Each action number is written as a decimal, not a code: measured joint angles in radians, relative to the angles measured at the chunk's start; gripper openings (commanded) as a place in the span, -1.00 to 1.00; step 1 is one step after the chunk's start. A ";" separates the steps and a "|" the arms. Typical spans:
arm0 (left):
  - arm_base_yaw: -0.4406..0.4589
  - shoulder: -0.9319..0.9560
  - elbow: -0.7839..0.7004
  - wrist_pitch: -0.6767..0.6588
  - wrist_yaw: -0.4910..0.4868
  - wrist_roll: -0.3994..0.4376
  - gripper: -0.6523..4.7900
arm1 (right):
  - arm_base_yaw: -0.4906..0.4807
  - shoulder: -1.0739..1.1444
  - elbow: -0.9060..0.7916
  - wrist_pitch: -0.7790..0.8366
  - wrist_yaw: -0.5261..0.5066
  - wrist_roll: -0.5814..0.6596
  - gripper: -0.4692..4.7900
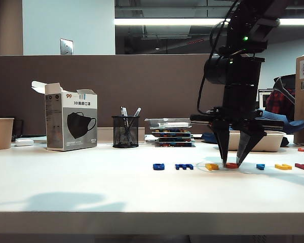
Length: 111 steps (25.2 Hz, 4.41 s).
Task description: Select the appropriate letters from the row of letter magnets placed on the table to arrange into the word "cup".
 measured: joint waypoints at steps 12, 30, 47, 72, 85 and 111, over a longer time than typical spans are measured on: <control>0.000 0.000 0.000 0.000 0.000 0.000 -0.78 | 0.000 0.000 0.000 0.000 0.001 0.000 -0.42; 0.000 0.000 0.000 0.000 0.000 0.000 -0.78 | 0.000 0.000 0.001 -0.012 0.001 0.000 -0.48; 0.000 0.000 0.000 0.000 0.000 0.000 -0.78 | 0.001 -0.066 0.072 -0.079 -0.008 0.000 -0.48; 0.000 0.000 0.000 0.000 0.000 0.000 -0.78 | 0.064 -0.495 -0.068 -0.209 -0.001 0.099 -0.48; 0.000 0.000 0.000 0.000 0.000 0.000 -0.78 | 0.193 -0.565 -0.289 -0.116 -0.001 0.165 -0.48; 0.000 0.000 0.000 0.000 0.000 0.000 -0.78 | 0.264 -0.336 -0.441 0.143 -0.008 0.207 -0.48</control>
